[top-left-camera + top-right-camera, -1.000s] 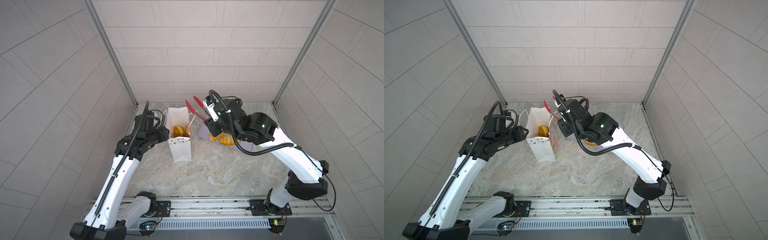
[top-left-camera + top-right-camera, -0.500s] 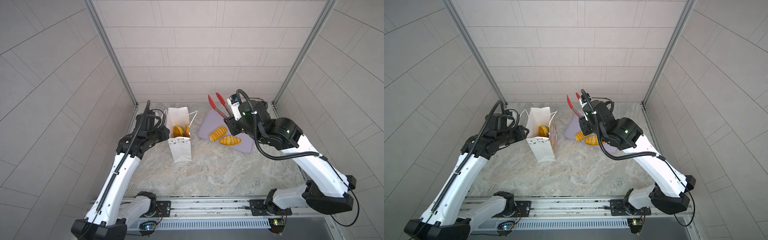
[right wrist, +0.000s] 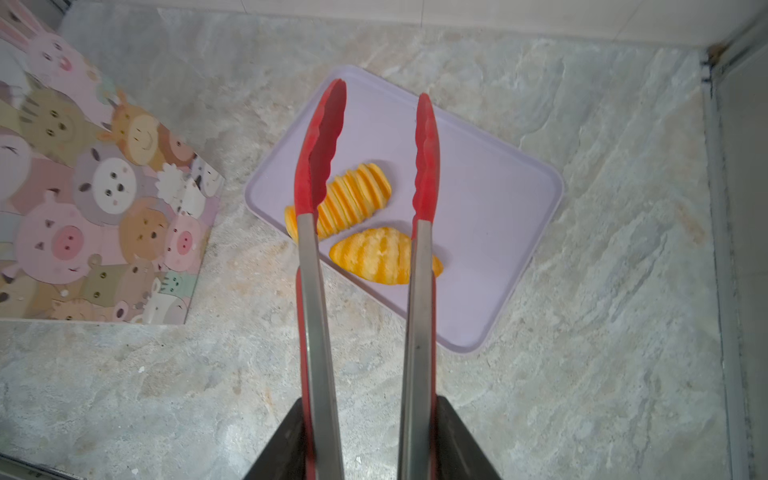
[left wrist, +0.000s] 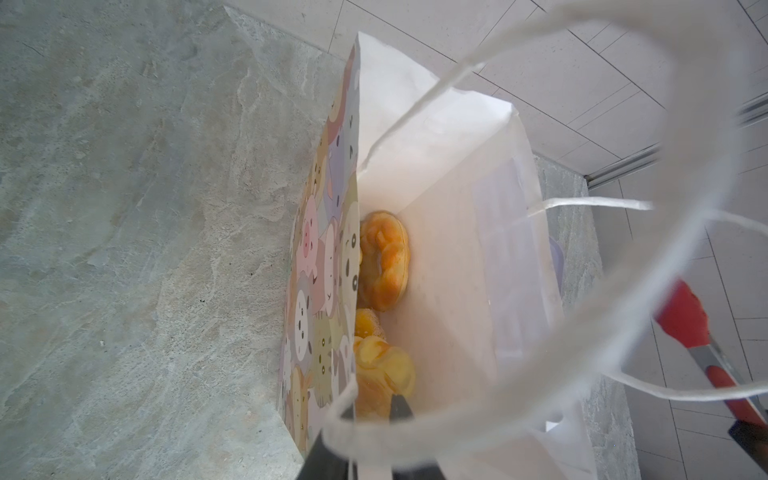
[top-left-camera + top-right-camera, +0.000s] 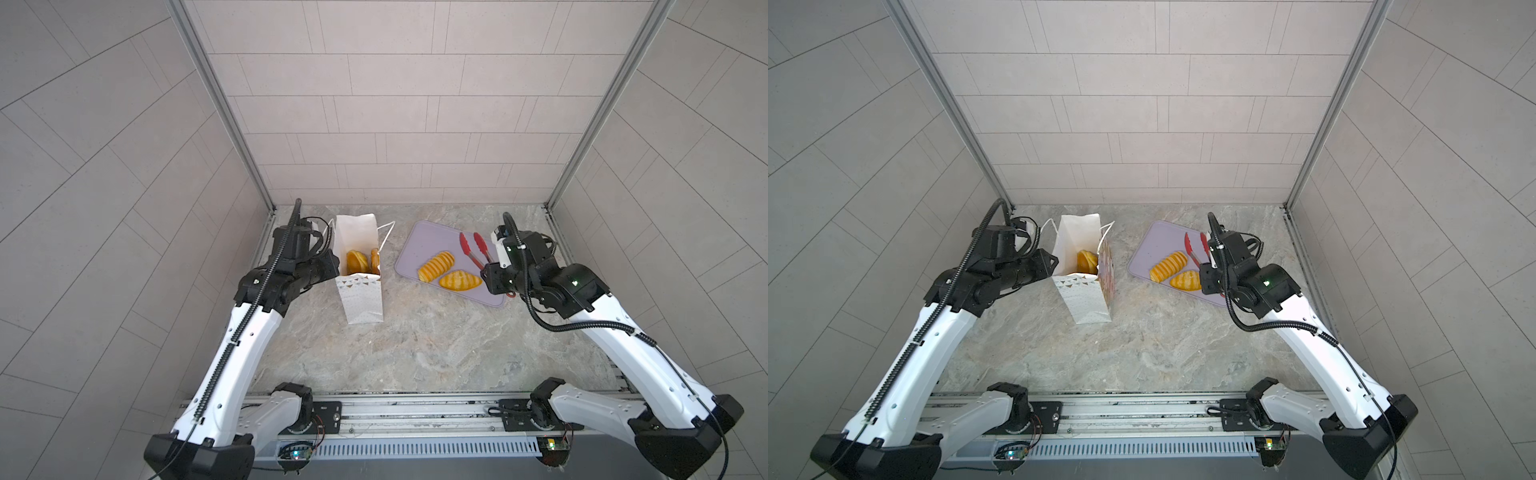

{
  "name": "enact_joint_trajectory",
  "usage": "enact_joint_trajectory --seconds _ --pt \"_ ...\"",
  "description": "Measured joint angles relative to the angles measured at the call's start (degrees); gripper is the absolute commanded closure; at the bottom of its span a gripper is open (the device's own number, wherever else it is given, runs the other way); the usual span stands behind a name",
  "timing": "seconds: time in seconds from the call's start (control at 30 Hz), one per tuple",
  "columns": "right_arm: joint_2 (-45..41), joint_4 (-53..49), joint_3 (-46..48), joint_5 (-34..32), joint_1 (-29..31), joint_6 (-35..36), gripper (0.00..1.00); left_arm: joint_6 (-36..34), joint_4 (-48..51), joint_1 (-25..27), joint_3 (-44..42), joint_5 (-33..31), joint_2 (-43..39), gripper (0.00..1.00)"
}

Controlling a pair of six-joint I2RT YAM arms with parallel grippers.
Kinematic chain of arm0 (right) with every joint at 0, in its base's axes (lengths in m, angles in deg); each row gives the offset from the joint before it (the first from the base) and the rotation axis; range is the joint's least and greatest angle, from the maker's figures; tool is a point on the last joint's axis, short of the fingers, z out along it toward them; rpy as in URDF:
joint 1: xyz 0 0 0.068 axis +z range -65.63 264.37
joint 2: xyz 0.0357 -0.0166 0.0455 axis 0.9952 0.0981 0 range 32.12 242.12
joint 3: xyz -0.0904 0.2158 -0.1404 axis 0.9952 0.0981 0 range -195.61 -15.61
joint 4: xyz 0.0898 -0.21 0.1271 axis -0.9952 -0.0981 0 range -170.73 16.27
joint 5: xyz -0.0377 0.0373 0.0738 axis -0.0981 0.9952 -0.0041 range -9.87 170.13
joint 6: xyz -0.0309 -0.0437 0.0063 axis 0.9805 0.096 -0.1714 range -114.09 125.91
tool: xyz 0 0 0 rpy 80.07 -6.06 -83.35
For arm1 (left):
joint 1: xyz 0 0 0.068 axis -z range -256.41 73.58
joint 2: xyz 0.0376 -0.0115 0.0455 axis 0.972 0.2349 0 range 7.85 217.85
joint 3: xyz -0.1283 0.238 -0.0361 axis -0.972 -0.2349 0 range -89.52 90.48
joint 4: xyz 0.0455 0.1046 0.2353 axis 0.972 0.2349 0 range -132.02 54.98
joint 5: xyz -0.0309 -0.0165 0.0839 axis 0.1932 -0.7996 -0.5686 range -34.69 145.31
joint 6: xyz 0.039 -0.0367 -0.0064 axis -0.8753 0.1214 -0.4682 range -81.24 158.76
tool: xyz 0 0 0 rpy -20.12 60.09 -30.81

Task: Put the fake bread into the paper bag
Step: 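Move the empty tongs back past the tray toward the robot with the right gripper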

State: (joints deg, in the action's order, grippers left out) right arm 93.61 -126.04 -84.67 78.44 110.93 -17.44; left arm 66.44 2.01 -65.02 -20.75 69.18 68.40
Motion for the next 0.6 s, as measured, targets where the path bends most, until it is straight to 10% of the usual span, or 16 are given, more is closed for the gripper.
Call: enact_joint_trajectory --seconds 0.6 --pt "-5.9 4.4 16.7 8.7 -10.3 -3.6 0.56 0.0 -0.9 0.0 -1.4 0.1 0.3 0.78"
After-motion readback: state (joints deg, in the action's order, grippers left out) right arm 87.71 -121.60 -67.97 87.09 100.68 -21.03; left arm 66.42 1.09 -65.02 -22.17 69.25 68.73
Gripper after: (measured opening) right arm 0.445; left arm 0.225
